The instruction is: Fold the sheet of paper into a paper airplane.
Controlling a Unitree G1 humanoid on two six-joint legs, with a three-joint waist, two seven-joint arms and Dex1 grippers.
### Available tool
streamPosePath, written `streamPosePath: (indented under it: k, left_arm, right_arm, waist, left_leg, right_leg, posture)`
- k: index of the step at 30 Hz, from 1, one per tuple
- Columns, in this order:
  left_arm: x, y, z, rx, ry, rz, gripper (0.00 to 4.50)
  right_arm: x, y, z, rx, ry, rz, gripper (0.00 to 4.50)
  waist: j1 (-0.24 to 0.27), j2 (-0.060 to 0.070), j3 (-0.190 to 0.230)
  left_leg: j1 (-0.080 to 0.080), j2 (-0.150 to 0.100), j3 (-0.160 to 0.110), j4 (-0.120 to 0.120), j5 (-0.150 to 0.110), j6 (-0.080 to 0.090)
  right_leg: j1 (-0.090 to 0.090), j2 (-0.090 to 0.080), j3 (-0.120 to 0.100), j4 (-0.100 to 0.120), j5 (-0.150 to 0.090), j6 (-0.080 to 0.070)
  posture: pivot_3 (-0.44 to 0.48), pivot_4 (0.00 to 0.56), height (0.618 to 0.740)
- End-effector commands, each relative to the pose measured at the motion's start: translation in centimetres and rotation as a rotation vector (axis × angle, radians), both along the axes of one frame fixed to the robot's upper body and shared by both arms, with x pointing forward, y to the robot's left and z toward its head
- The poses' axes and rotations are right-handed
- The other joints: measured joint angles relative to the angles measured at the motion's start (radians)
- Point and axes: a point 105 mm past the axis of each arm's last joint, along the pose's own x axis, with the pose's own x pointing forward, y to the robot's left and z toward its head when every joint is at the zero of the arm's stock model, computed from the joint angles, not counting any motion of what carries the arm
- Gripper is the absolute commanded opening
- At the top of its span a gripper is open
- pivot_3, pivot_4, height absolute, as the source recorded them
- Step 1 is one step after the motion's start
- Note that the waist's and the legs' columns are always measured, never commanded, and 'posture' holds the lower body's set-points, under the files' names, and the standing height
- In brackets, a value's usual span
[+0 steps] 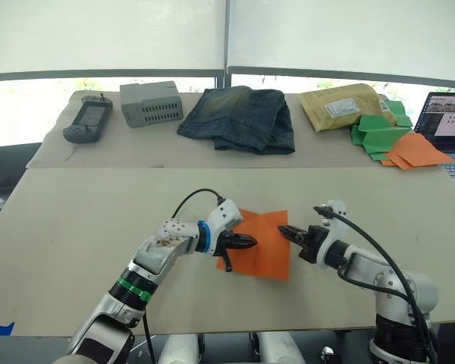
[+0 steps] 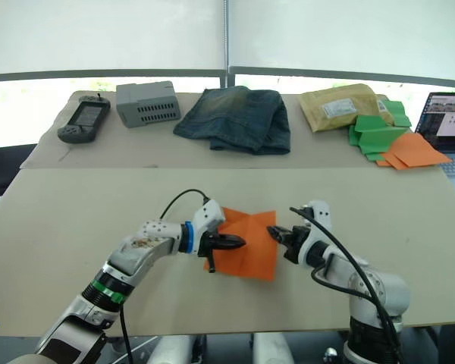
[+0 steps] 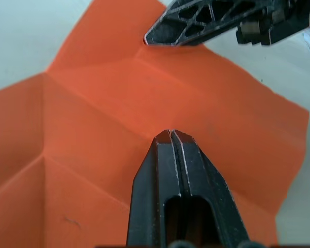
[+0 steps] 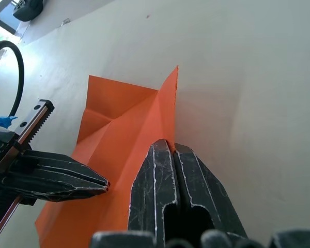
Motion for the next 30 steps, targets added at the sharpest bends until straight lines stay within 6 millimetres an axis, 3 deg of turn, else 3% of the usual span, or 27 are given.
streamPosePath:
  k: [1, 12, 18, 30]
  left_arm:
    - [0.3, -0.2, 1.2, -0.019, -0.049, -0.026, 0.0]
    - [0.1, 1.2, 1.1, 0.016, -0.079, -0.027, 0.0]
    - [-0.1, 2.0, 0.4, 0.046, -0.085, -0.009, 0.0]
    - [0.4, 2.8, 1.1, 0.029, -0.124, 0.04, 0.0]
  right_arm:
    - [0.7, 0.8, 1.5, 0.009, -0.068, 0.093, 0.03]
    - [2.3, 1.3, 1.9, -0.034, -0.082, 0.209, 0.03]
    - [2.3, 1.3, 1.7, -0.036, -0.078, 0.218, 0.03]
    - [2.4, 1.6, 1.5, -0.047, -0.077, 0.255, 0.03]
  waist:
    - [0.001, 0.0, 0.0]
    - [0.001, 0.0, 0.0]
    - [0.004, 0.0, 0.0]
    - [0.003, 0.0, 0.0]
  left_leg:
    - [0.0, 0.0, 0.0, 0.0, 0.0, 0.0]
    - [-0.001, 0.0, 0.0, 0.0, 0.0, 0.0]
    - [-0.001, 0.0, 0.0, 0.0, 0.0, 0.0]
    - [0.0, 0.0, 0.0, 0.0, 0.0, 0.0]
  right_leg:
    - [0.0, 0.0, 0.0, 0.0, 0.0, 0.0]
    - [0.0, 0.0, -0.001, -0.001, 0.0, 0.0]
    - [0.0, 0.0, -0.001, -0.001, 0.0, 0.0]
    - [0.0, 0.0, -0.001, -0.001, 0.0, 0.0]
  posture:
    - [0.0, 0.15, 0.722]
    - [0.0, 0.15, 0.722]
    - [0.0, 0.15, 0.722]
    - [0.0, 0.15, 0.722]
